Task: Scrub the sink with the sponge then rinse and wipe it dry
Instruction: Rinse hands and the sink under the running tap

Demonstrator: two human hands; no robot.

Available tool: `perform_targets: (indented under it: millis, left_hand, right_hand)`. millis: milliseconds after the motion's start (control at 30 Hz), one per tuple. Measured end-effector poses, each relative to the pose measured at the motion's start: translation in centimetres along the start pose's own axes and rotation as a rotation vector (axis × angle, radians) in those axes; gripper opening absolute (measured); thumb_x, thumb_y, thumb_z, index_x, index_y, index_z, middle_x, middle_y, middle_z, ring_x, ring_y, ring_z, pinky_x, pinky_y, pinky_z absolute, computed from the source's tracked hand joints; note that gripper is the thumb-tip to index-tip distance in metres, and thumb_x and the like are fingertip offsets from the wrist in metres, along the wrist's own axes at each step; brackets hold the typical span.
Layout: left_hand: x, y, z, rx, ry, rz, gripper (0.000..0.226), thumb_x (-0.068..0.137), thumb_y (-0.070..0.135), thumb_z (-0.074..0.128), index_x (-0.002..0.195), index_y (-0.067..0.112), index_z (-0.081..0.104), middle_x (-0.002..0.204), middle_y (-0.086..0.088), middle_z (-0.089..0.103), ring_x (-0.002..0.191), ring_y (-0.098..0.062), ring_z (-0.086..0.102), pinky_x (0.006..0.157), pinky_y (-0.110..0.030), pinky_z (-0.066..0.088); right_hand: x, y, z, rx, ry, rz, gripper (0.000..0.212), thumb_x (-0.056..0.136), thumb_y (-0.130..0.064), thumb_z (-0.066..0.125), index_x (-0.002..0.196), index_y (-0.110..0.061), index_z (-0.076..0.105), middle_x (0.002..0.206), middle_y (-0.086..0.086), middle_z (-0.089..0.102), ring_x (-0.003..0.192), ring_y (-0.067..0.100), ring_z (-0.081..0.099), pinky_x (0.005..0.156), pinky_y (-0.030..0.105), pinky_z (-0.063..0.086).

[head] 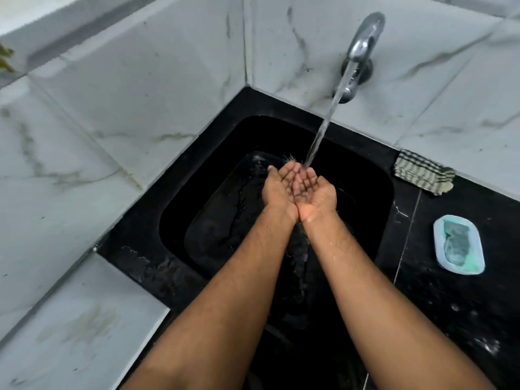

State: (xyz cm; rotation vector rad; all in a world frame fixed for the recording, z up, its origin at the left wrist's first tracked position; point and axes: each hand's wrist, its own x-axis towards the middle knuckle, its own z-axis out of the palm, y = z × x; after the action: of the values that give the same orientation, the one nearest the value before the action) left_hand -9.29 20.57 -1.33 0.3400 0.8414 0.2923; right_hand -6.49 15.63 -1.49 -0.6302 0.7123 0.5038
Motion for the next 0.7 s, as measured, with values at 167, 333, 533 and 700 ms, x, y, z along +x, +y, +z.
perform_targets:
  millis: [167, 333, 533, 700]
  left_hand:
    - [0.4, 0.3, 1.1, -0.036, -0.017, -0.014, 0.048, 0.106, 0.041, 0.041, 0.097, 0.001, 0.067, 0.098, -0.015, 0.071, 0.076, -0.026, 0.073, 0.068, -0.037, 0.062]
    - [0.5, 0.8, 1.7, -0.096, -0.05, -0.058, 0.046, 0.106, 0.041, 0.041, 0.09, 0.003, 0.063, 0.087, -0.012, 0.066, 0.064, -0.027, 0.069, 0.064, -0.038, 0.059]
    - [-0.1, 1.0, 2.3, -0.146, -0.011, -0.028, 0.044, 0.104, 0.035, 0.048, 0.08, 0.001, 0.063, 0.076, -0.013, 0.065, 0.066, -0.029, 0.064, 0.077, -0.044, 0.058]
    - [-2.5, 0.3, 0.7, -0.121, 0.034, 0.107, 0.037, 0.101, 0.031, 0.055, 0.091, -0.002, 0.071, 0.084, -0.013, 0.075, 0.076, -0.028, 0.073, 0.082, -0.043, 0.061]
  right_hand:
    - [1.1, -0.2, 1.1, 0.106, -0.02, 0.052, 0.034, 0.104, -0.022, 0.04, 0.077, -0.012, 0.058, 0.061, 0.003, 0.067, 0.053, 0.012, 0.067, 0.06, 0.024, 0.053]
    - [1.2, 0.2, 1.7, 0.28, -0.119, 0.123, 0.032, 0.102, -0.016, 0.041, 0.073, -0.012, 0.054, 0.071, 0.008, 0.065, 0.072, 0.021, 0.065, 0.073, 0.038, 0.06]
    - [0.3, 0.1, 2.5, 0.317, -0.196, 0.197, 0.033, 0.098, -0.011, 0.043, 0.067, -0.01, 0.054, 0.077, 0.01, 0.061, 0.07, 0.025, 0.063, 0.067, 0.041, 0.057]
    - [-1.3, 0.7, 1.1, 0.086, -0.275, 0.224, 0.021, 0.096, -0.01, 0.048, 0.08, -0.009, 0.061, 0.088, 0.006, 0.063, 0.082, 0.022, 0.066, 0.072, 0.041, 0.06]
